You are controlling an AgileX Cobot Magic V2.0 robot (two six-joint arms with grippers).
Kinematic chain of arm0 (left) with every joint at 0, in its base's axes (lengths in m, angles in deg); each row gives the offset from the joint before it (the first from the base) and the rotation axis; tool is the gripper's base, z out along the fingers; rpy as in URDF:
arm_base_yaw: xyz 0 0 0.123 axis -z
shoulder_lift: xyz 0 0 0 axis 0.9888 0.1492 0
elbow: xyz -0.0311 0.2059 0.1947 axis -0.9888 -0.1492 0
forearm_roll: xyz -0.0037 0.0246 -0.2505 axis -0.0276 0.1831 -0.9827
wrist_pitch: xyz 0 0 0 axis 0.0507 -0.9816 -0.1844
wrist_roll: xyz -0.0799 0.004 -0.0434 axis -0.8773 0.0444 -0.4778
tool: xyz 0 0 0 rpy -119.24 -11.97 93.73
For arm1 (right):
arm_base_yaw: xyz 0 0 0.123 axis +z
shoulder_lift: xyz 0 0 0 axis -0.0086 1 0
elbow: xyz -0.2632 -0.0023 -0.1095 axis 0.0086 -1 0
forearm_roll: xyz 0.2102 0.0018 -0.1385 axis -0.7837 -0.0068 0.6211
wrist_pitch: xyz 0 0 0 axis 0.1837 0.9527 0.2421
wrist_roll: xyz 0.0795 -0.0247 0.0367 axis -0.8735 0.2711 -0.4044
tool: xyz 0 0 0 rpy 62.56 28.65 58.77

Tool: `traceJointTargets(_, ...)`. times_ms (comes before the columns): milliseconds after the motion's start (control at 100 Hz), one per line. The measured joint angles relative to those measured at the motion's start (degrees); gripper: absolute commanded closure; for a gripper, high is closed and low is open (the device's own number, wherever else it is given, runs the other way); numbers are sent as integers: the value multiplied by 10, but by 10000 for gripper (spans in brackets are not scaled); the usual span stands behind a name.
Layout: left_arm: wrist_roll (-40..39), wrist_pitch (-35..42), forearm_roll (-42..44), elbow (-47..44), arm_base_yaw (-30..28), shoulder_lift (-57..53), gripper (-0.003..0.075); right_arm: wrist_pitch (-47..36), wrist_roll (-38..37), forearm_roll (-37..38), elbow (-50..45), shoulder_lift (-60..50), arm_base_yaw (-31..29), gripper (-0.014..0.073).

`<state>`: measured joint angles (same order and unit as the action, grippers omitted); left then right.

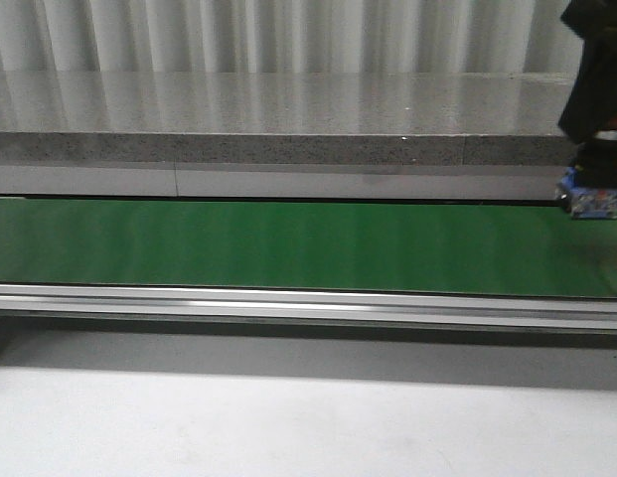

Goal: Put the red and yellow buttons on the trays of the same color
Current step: 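Lower the red button into the red tray and open right gripper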

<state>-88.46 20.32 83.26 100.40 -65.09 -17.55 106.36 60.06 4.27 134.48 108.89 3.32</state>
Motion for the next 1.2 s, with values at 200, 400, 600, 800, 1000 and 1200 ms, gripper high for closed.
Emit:
traceJointTargets(200,0,0,0,0,0,0,741,-23,0,0,32,0,-110,446)
traceJointTargets(400,0,0,0,0,0,0,741,-93,0,0,49,8,-198,446)
traceJointTargets(600,0,0,0,0,0,0,741,-154,0,0,50,39,-255,446)
traceJointTargets(800,0,0,0,0,0,0,741,-198,0,0,50,90,-296,446)
traceJointTargets(1000,0,0,0,0,0,0,741,-247,0,0,50,148,-308,446)
traceJointTargets(1200,0,0,0,0,0,0,741,-285,0,0,50,206,-308,446)
